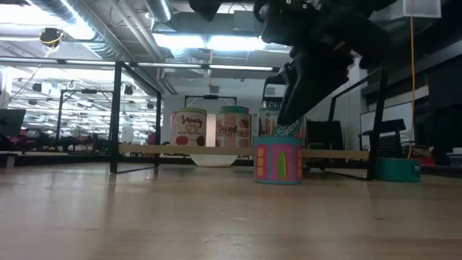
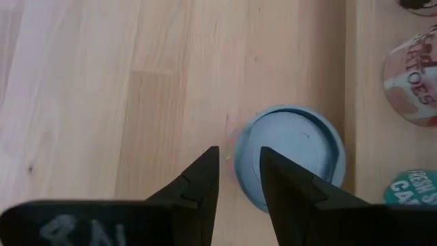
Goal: Pick and place cans onto a shelf
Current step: Put the canned corn on the shelf
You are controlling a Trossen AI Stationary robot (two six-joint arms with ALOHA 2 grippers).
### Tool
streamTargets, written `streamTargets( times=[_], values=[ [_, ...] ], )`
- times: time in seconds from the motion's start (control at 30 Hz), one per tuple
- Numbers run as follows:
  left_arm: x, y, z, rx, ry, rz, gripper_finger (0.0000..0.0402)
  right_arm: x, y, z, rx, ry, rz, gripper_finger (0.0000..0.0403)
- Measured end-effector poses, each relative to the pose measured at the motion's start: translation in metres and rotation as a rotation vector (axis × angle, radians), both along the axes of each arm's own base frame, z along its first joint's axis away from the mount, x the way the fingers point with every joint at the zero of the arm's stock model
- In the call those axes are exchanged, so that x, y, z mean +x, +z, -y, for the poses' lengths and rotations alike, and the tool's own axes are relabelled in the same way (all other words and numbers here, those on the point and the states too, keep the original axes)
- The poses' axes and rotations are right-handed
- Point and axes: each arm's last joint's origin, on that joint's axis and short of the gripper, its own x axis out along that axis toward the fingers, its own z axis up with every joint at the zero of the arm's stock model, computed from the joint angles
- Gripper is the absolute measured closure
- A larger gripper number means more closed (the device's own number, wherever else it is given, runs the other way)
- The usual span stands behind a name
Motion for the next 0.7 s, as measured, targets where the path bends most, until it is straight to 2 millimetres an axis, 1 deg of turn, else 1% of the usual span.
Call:
streamTargets(
  times=[0.1,0.23,0.37,0.43,0.53,0.67,0.7],
  values=[
    [0.000,0.000,0.000,0.000,0.000,-0.001,0.0335,0.003,-0.007,-0.001,0.005,0.005,-0.011,0.0292],
    [0.000,0.000,0.000,0.003,0.001,-0.004,0.0335,0.006,-0.021,-0.002,0.002,0.012,-0.052,0.0292],
    [0.000,-0.001,0.000,0.004,0.001,-0.006,0.0335,0.011,-0.026,-0.001,-0.001,0.004,-0.052,0.0293],
    [0.000,-0.001,0.000,0.004,0.001,-0.007,0.0335,0.011,-0.026,0.000,-0.004,0.006,-0.051,0.0299],
    [0.000,-0.001,0.000,0.004,0.001,-0.007,0.0335,0.010,-0.026,0.000,-0.017,0.021,-0.053,0.0327],
    [0.000,-0.001,0.000,0.004,0.001,-0.007,0.0335,0.010,-0.026,0.000,-0.018,0.029,-0.056,0.0385],
    [0.000,-0.001,0.000,0.004,0.001,-0.007,0.0335,0.010,-0.026,0.000,-0.025,0.043,-0.058,0.0389]
  ],
)
